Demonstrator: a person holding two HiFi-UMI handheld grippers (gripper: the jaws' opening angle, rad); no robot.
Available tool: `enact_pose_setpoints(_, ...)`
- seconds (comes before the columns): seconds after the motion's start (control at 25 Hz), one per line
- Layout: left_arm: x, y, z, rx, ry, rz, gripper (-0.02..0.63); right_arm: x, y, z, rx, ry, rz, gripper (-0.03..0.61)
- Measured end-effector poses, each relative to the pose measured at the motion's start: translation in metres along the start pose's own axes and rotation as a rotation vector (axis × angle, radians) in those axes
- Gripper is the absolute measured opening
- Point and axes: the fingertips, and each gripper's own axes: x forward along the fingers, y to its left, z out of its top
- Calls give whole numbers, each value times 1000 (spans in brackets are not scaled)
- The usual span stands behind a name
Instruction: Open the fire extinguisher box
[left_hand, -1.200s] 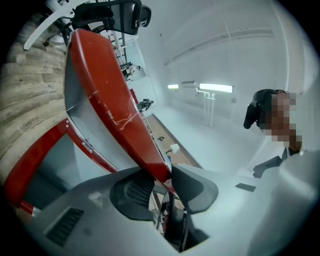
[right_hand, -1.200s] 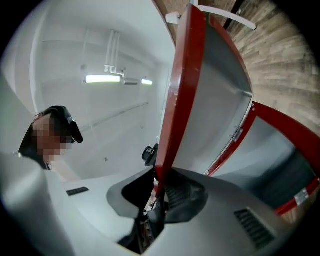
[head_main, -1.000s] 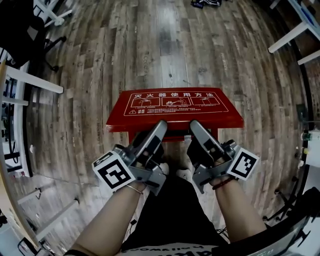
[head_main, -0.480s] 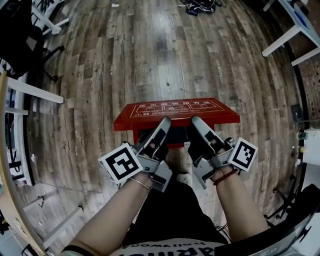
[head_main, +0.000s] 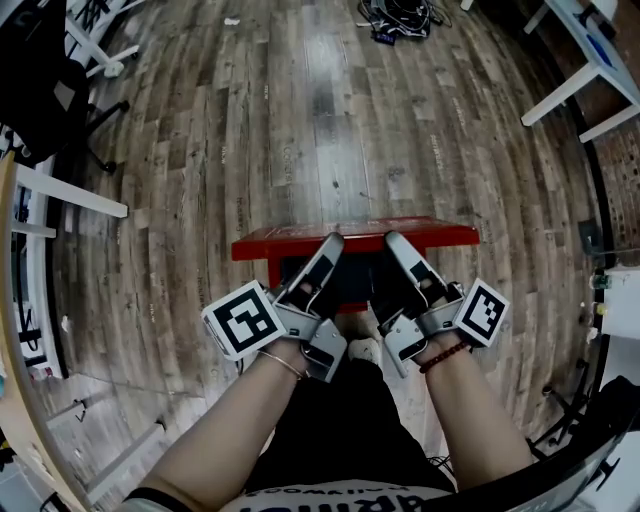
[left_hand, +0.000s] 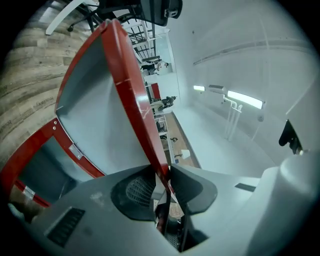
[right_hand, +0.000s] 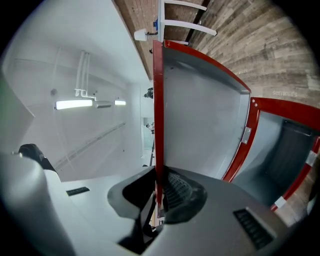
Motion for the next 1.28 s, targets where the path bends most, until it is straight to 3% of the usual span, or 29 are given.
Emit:
enact_pose_setpoints(0.24, 16, -4, 15, -67, -111, -46, 89, 16, 3, 13, 24, -16, 10, 44)
enact_pose_setpoints(0.52, 36, 0, 38, -131, -200, -18, 84, 42, 0, 30, 64, -15, -10, 40)
enact_pose_setpoints(1.16, 80, 18, 84, -159, -268, 66, 66, 99, -15, 65, 127, 30, -44, 35)
enact_pose_setpoints(1.28, 88, 21, 93, -141, -273, 74, 35, 108, -21, 70, 148, 36, -67, 37)
